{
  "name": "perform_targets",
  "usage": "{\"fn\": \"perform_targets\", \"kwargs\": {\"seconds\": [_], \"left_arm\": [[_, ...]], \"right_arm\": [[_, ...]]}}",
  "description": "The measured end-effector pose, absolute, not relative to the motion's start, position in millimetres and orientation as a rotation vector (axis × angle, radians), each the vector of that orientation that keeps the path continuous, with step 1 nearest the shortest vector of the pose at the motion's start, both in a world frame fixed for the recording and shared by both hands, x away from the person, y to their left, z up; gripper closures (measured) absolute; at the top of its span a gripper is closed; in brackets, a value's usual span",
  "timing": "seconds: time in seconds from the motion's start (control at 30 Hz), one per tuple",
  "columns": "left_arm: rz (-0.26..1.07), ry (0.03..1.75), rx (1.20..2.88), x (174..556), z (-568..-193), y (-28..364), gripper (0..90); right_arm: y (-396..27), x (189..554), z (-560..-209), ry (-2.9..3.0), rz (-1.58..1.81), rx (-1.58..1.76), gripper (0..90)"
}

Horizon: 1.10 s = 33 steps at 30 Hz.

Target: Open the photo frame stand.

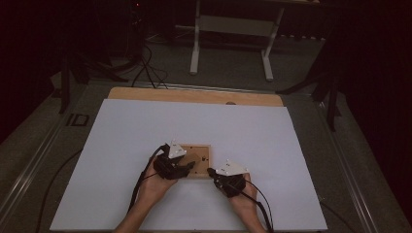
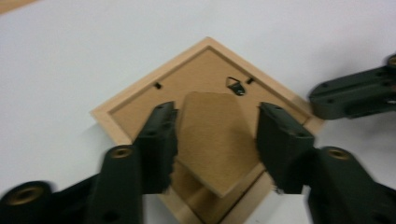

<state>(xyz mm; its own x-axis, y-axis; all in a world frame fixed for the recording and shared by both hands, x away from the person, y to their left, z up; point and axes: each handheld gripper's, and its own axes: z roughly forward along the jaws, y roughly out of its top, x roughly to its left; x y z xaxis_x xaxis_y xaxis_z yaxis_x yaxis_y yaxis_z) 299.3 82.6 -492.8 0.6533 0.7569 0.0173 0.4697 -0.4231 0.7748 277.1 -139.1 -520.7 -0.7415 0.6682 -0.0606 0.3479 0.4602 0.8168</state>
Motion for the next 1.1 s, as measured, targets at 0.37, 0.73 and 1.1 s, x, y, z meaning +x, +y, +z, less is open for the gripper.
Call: {"fn": "perform_targets", "kwargs": {"seconds": [0.37,0.73,1.1], "left_arm": [[0.449,0.960,2.088,294,-501,87,39.3],[0.354,0.971,2.101,288,-511,96,45.2],[0.359,0.936,2.092,284,-504,93,49.9]], "right_arm": [[-139,277,-521,2.337,1.185,0.856,90.0],[-139,276,-521,2.334,1.183,0.854,90.0],[-139,276,-521,2.332,1.184,0.855,90.0]]}}
